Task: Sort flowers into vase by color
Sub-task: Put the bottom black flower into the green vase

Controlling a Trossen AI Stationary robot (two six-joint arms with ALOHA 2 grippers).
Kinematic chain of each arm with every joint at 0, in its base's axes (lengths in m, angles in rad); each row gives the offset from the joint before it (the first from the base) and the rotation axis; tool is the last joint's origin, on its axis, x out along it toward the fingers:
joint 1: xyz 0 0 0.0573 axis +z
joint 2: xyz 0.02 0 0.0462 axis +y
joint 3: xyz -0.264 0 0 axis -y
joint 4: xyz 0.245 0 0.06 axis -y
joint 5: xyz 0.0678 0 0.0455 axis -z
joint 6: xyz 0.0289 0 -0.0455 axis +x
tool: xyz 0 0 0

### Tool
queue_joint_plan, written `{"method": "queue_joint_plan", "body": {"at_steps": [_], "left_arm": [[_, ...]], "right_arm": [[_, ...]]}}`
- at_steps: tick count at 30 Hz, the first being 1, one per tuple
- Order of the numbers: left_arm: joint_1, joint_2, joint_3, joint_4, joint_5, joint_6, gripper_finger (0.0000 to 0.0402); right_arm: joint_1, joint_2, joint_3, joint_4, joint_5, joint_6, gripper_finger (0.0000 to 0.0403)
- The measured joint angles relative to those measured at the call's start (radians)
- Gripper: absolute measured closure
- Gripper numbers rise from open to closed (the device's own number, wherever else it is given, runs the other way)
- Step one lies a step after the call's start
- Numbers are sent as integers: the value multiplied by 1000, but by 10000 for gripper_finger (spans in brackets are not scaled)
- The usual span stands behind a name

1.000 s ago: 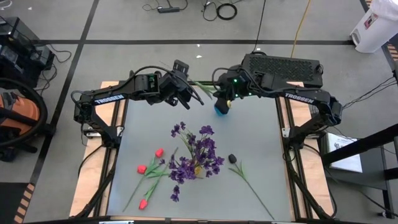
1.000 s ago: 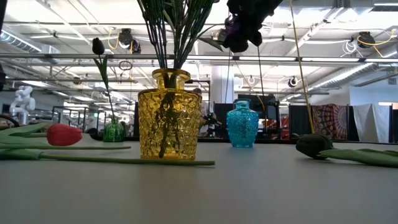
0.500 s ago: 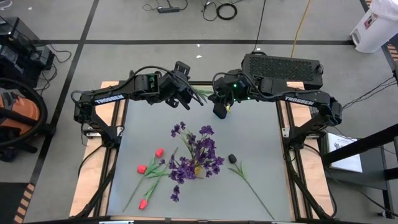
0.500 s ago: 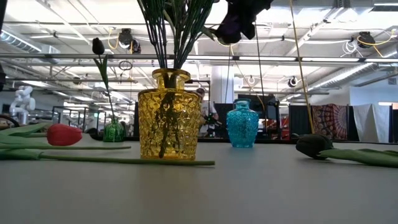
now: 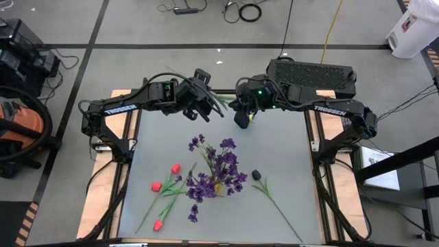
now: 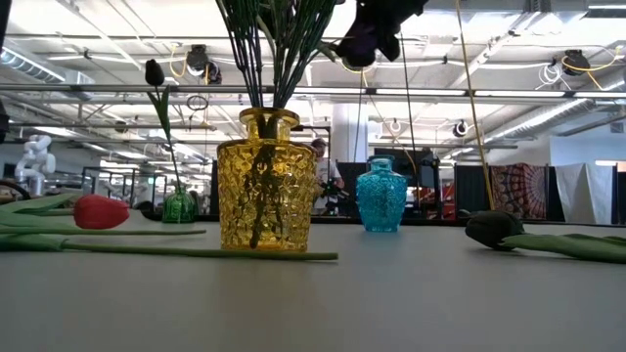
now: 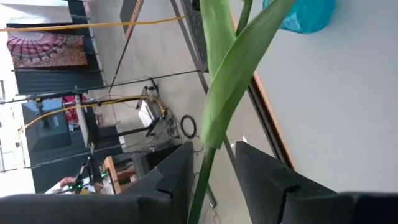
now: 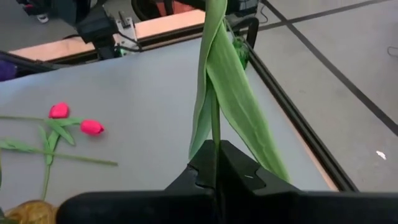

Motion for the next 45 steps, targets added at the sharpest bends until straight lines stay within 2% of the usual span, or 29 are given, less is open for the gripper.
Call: {"method": "queue_joint_plan", "body": {"at_steps": [11, 19, 28, 34, 45], "left_arm": [[0, 0, 0, 16, 0, 1, 328], [0, 0, 0, 10, 1, 4, 389], [0, 0, 0, 10, -1, -6, 397], [0, 0, 0, -10, -13, -49, 398], [4, -21, -1, -111, -143, -135, 399]], "right_arm": [[1, 0, 0, -3, -9, 0, 403], [0, 0, 0, -3, -9, 4, 403], [0, 0, 0, -2, -3, -9, 399], [2, 0, 0, 13, -3, -57, 361], [3, -47, -1, 12, 29, -99, 268]]}}
